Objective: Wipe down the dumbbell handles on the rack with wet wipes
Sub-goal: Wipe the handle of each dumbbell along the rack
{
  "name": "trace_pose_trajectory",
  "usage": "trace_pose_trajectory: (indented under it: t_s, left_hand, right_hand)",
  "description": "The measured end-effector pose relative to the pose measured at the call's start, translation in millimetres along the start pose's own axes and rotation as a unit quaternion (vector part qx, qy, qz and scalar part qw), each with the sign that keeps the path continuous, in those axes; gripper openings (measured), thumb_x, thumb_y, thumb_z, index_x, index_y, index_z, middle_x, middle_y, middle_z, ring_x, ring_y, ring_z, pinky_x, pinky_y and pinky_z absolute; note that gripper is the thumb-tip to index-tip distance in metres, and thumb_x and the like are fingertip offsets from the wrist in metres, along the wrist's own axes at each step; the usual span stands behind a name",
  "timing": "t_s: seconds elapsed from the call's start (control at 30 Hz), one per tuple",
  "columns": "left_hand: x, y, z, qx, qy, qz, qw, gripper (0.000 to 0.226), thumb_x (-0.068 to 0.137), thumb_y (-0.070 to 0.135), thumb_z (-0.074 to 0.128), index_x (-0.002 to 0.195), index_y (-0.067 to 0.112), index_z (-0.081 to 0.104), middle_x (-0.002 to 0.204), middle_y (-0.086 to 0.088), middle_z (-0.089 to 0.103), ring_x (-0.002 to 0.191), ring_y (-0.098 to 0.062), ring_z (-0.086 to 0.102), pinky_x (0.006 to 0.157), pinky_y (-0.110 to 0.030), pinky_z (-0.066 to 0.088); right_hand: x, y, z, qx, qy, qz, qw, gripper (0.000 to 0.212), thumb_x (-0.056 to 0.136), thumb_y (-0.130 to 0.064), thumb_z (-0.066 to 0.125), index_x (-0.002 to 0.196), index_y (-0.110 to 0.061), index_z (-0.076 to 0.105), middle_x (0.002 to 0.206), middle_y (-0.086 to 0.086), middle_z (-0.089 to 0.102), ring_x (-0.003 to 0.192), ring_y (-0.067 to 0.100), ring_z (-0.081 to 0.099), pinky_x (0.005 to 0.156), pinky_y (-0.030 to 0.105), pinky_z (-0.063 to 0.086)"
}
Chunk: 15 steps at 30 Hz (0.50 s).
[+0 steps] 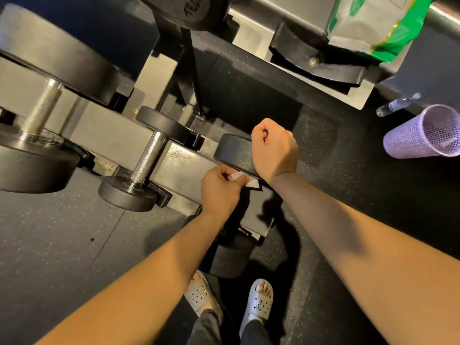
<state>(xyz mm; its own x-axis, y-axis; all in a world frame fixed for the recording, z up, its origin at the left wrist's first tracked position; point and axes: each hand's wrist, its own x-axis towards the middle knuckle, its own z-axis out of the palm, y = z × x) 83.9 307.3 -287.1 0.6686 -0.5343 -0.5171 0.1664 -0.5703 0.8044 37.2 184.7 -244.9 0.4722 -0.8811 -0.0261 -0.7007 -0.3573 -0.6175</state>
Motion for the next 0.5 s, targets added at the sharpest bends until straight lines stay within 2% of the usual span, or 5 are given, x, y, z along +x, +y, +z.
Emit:
trace_pose_trajectory:
  t_s: [0.1,0.2,0.27,0.4,0.5]
  left_hand:
    - [6,-3,-4,-0.142,-0.041,-0.079,0.986,0.014,0.081,0.008,0.083,0.089,0.002,0.073,0.074,-0.012,0.072,0.065,-0.018,0.067,0.061,-0.030,0.056]
    - [14,-8,-10,-0.284,-0.108,-0.181,0.935,0.011,0.090,0.002,0.071,0.101,-0.001,0.072,0.082,-0.016,0.072,0.071,-0.024,0.068,0.064,-0.034,0.060]
    - [22,-9,-12,-0.324,-0.150,-0.229,0.905,0.009,0.095,0.001,0.061,0.099,0.000,0.069,0.083,-0.018,0.069,0.068,-0.028,0.067,0.059,-0.039,0.062]
    - [28,0,-5,-0.267,-0.204,-0.314,0.888,0.024,0.100,0.008,0.047,0.082,0.003,0.061,0.061,-0.011,0.065,0.049,-0.019,0.064,0.048,-0.028,0.057]
    - [32,8,-1,-0.202,-0.204,-0.329,0.899,0.027,0.099,0.012,0.040,0.079,0.009,0.057,0.063,-0.008,0.061,0.052,-0.019,0.060,0.050,-0.025,0.053]
  right_hand:
    - [1,2,2,0.009,0.011,-0.005,1.000,0.028,0.096,-0.020,0.041,0.075,-0.015,0.059,0.058,0.001,0.054,0.056,0.021,0.053,0.061,0.038,0.047]
    - [1,3,2,0.009,0.022,-0.016,1.000,0.029,0.097,-0.017,0.044,0.074,-0.013,0.060,0.058,0.002,0.053,0.050,0.014,0.046,0.056,0.033,0.044]
    - [1,3,3,0.005,0.026,-0.017,1.000,0.029,0.098,-0.016,0.045,0.073,-0.013,0.060,0.057,0.002,0.053,0.049,0.011,0.043,0.053,0.030,0.041]
    - [1,3,5,0.024,0.042,-0.021,0.999,0.029,0.095,-0.016,0.044,0.070,-0.012,0.058,0.055,0.001,0.050,0.047,0.011,0.041,0.047,0.031,0.037]
    - [0,3,5,0.035,0.046,-0.023,0.998,0.030,0.094,-0.017,0.042,0.071,-0.010,0.060,0.054,0.004,0.053,0.046,0.015,0.045,0.045,0.035,0.040]
